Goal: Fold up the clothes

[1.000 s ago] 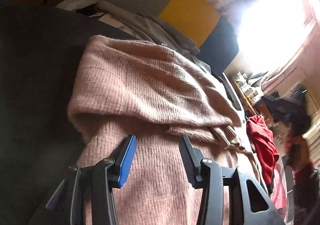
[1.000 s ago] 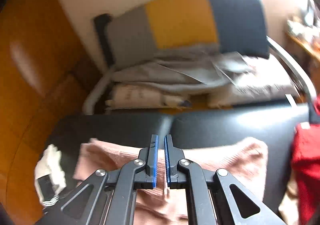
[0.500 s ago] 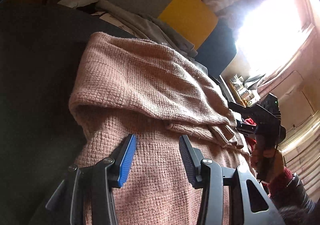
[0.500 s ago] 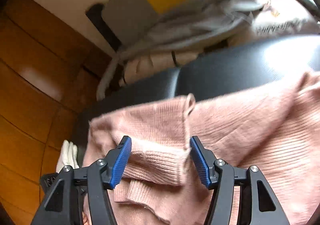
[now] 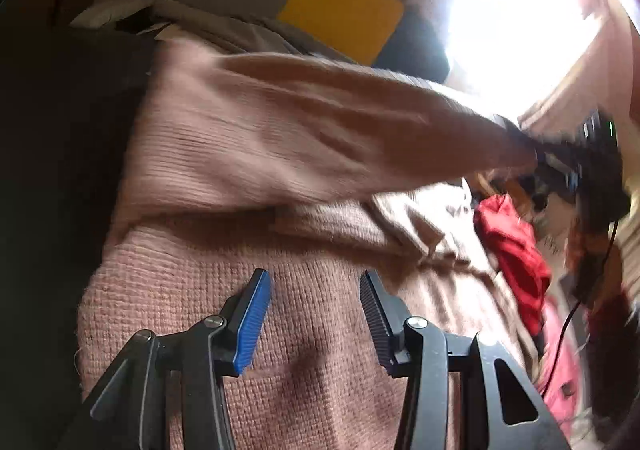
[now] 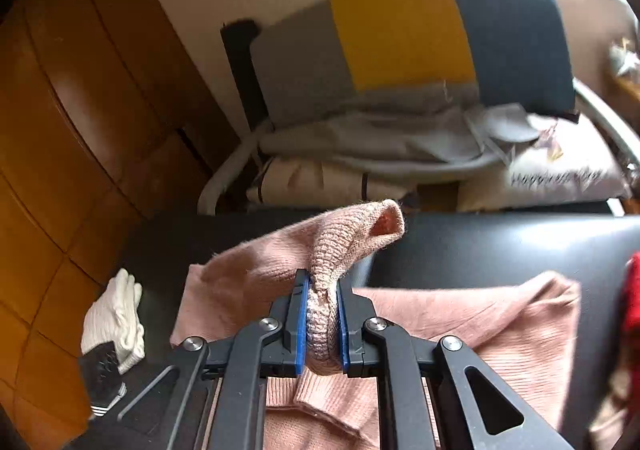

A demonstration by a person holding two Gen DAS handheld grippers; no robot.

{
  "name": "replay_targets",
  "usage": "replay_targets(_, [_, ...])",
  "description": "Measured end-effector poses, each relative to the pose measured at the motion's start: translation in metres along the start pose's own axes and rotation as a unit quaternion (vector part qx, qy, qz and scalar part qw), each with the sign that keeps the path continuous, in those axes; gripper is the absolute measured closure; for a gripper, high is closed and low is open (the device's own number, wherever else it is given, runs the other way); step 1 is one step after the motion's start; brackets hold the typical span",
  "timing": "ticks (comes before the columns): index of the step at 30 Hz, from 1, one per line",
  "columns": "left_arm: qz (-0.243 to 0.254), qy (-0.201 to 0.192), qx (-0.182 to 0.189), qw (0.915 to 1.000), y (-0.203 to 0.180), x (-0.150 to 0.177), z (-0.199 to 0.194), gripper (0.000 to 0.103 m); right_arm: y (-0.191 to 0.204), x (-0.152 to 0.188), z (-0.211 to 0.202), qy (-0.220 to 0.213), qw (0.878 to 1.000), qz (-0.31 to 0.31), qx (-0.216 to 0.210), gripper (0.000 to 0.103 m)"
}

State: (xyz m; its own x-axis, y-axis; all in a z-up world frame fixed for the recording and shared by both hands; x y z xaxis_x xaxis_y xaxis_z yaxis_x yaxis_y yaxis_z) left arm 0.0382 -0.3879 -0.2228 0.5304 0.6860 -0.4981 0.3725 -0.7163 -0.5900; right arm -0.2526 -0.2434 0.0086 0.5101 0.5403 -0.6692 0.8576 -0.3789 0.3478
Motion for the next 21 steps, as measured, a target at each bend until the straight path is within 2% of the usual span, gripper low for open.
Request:
replay_targets(3, [-0.048, -0.011, 0.017, 0.9986, 0.016, -0.004, -0.004, 0.056, -0.023, 0.011, -0.01, 0.006, 0.999, 0.014, 0.037, 0.09])
replay_targets(5, [-0.054, -0.016, 0.02, 0.9982, 0.022, -0.002, -0.008, 0.056, -0.047, 0.03, -0.005, 0.025, 0.998, 0.038, 0.052, 0.09])
replay_targets(11, [-0.038, -0.005, 0.011, 0.9992, 0.019, 0.004, -0.013, 0.056, -0.105, 0.101, 0.033, 0.089, 0.987, 0.101, 0.085, 0.088])
replay_targets(13, [-0.033, -0.001, 0.017, 0.9993, 0.015, 0.004, -0.017, 0.056, -0.109, 0.108, 0.037, 0.091, 0.986, 0.102, 0.091, 0.087])
replay_targets(15, [-0.021, -0.02, 0.018, 0.9994, 0.006, -0.008, -0.029, 0.056, -0.111, 0.113, 0.039, 0.09, 0.986, 0.101, 0.096, 0.087])
replay_targets(16, [-0.015, -0.03, 0.019, 0.9992, 0.001, -0.014, -0.035, 0.055, -0.111, 0.113, 0.039, 0.09, 0.986, 0.098, 0.1, 0.085])
replay_targets(18, [0.02, -0.063, 0.001, 0.9978, -0.011, -0.038, -0.044, 0.055, -0.111, 0.107, 0.03, 0.084, 0.984, 0.076, 0.137, 0.074])
replay_targets(19, [0.029, -0.068, -0.007, 0.9972, -0.013, -0.046, -0.043, 0.053, -0.111, 0.104, 0.025, 0.079, 0.982, 0.064, 0.157, 0.066])
replay_targets(21, [0.048, -0.072, -0.027, 0.9959, -0.016, -0.066, -0.036, 0.052, -0.097, 0.089, 0.017, 0.052, 0.984, 0.03, 0.168, 0.058])
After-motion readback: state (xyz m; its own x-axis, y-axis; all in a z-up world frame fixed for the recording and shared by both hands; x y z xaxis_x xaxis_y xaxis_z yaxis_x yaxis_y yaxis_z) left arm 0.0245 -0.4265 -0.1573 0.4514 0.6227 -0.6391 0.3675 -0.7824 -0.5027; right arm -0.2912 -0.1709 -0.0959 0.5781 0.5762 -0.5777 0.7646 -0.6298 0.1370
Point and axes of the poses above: each gripper's, at about its wrist camera, not at the fingertips, and z roughly the way its jaws point, y to its left, x to its underside, the point moved 9 cm from there along z, roughly the way its jaws point, and after that the axes turned 3 degrees about y, right-handed, at the moved point
